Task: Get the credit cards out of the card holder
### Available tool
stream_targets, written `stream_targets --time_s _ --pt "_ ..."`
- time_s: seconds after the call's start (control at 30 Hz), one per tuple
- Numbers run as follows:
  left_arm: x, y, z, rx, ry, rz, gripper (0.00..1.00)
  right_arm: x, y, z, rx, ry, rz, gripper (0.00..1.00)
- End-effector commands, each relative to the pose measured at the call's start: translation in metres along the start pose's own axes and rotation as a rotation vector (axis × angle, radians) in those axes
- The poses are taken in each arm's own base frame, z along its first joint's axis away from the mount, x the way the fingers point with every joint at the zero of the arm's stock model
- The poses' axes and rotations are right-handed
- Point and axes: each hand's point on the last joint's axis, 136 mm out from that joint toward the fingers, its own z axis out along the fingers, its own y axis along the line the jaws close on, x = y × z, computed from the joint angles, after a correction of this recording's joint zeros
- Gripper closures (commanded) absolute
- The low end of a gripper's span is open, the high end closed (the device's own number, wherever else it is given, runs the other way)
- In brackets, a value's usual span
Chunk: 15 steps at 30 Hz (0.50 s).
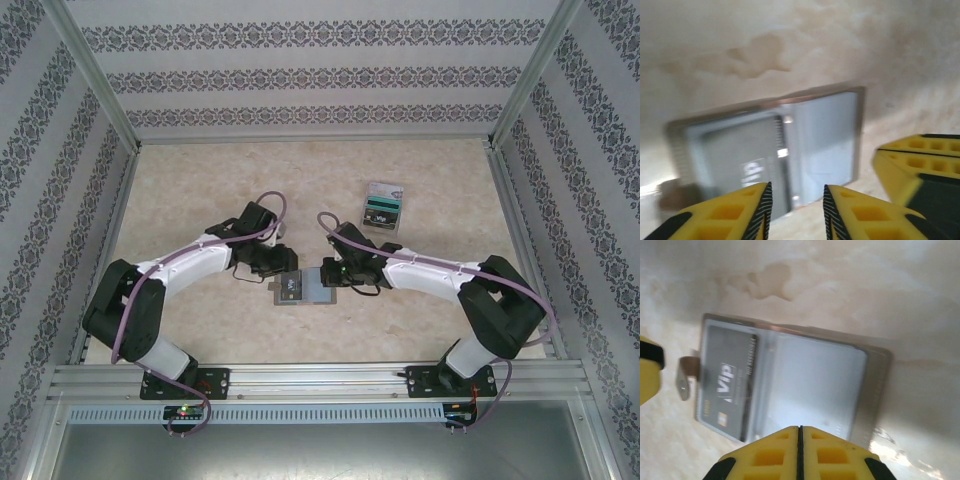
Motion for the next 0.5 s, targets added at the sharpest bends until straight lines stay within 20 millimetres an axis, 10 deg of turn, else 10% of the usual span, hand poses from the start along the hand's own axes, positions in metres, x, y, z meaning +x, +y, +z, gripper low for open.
stream_targets --time_s 0.0,0.47 --pt "0.009 0.029 -0.002 -0.076 0.014 -0.025 0.73 -0.001 0.029 0.007 -0.104 0.029 -0.012 0.96" --pt "0.023 0.049 0.022 -0.096 0.079 -0.072 0.85 0.009 0.048 0.041 -0.195 0.153 0.054 0.89"
